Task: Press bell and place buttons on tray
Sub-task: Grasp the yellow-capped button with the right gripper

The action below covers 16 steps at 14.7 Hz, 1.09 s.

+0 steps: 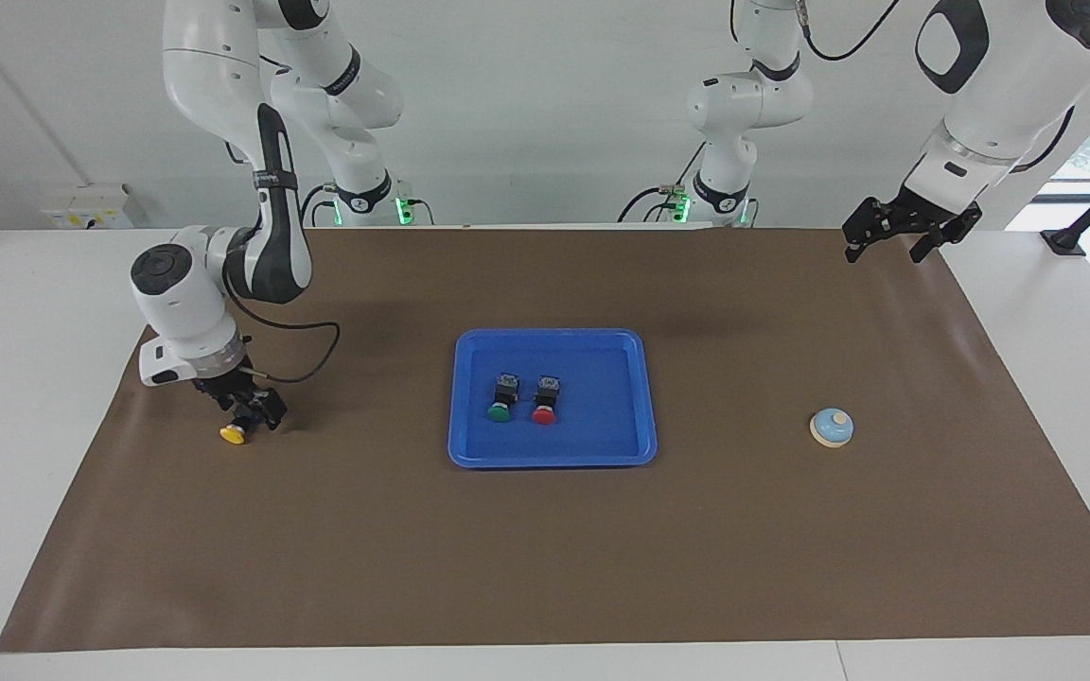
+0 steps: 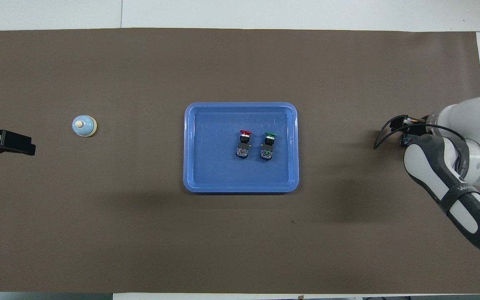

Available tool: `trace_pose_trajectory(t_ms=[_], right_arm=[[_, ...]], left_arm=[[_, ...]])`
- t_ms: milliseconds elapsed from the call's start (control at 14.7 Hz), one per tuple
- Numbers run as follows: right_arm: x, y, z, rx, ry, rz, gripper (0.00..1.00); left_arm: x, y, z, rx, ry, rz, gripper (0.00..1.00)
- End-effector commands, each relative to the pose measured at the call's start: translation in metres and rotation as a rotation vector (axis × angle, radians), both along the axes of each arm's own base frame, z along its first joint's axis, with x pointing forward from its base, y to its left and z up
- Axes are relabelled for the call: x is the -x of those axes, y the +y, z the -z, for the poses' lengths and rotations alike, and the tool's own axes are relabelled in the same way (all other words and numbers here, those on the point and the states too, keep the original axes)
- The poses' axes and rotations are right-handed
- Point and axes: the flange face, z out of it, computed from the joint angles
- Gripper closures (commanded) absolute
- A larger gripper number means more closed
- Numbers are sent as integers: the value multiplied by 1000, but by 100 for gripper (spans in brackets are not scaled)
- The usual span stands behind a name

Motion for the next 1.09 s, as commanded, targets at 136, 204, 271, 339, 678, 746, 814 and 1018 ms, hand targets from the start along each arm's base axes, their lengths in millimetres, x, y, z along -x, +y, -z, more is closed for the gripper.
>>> trace_pose_trajectory(t_ms=[136, 204, 271, 339, 678, 746, 814, 1018], right_arm=[[3, -2, 2, 7, -10, -19, 38], [3, -3, 2, 8, -10, -17, 50], [3, -3, 2, 7, -10, -19, 61], [3, -3, 2, 7, -8, -20, 74], [1, 2, -2, 8, 5, -46, 100], [-1, 9, -9, 7, 16, -54, 100], [-8, 19, -23, 3, 30, -59, 100], [-29, 66, -66, -9, 61, -67, 100]], left_arm=[[8, 2, -1, 7, -2, 7, 0], [8, 2, -1, 7, -2, 7, 0], [8, 2, -2, 7, -4, 7, 0], [8, 2, -1, 7, -2, 7, 0], [8, 2, -2, 7, -4, 7, 0], [8, 2, -1, 7, -2, 7, 0], [8, 2, -2, 7, -4, 7, 0], [8, 2, -1, 7, -2, 8, 0]])
